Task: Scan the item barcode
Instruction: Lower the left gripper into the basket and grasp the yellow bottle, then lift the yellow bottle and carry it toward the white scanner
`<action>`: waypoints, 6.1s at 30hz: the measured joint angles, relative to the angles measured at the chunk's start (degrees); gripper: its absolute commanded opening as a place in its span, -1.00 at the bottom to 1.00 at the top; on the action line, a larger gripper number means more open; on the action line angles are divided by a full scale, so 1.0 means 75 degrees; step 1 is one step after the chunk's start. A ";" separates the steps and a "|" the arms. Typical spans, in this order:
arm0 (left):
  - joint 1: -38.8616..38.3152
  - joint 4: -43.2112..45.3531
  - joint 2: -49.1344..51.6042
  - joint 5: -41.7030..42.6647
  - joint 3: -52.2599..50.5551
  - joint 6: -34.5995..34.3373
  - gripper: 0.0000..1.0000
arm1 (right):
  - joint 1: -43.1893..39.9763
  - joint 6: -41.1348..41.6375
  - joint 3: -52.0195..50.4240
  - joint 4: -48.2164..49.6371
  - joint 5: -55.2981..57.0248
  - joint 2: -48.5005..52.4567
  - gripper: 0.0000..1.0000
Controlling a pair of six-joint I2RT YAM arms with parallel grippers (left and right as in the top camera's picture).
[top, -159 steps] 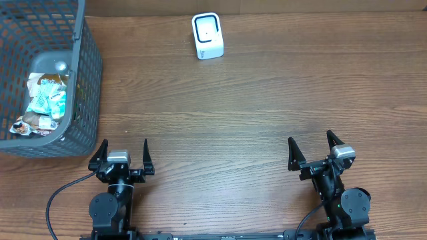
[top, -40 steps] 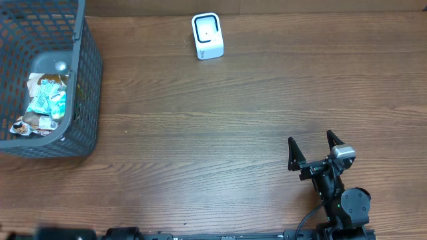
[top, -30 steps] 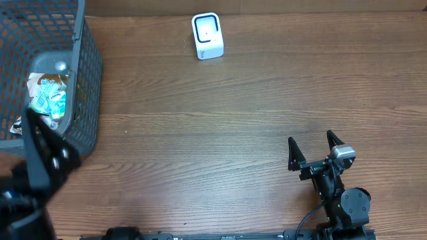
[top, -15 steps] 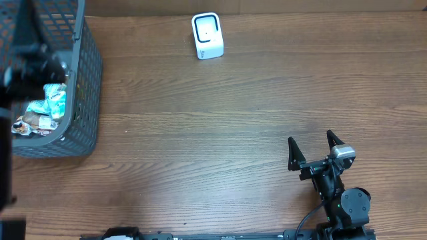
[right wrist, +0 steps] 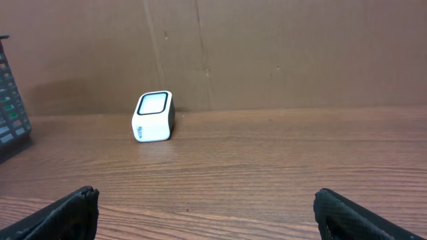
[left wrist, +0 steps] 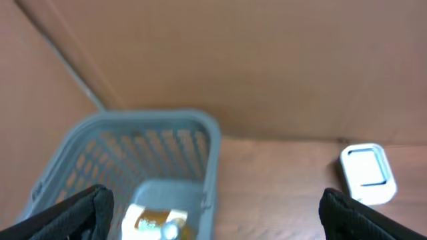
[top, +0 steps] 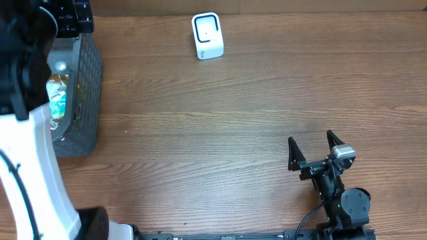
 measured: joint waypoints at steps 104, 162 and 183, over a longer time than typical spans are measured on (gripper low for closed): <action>0.2655 -0.1241 0.5126 0.2535 -0.0134 0.2049 -0.29 | 0.0000 0.0000 0.0000 0.0000 0.0003 0.0000 1.00; -0.3911 -0.3468 0.2334 0.1119 0.3386 -0.3418 -0.74 | 0.0000 -0.0003 0.0000 -0.0003 0.0000 0.0000 1.00; -0.5030 -0.3212 0.5015 0.1670 0.3191 -0.3500 -0.61 | 0.0000 0.0000 0.0000 -0.0006 -0.0003 0.0000 1.00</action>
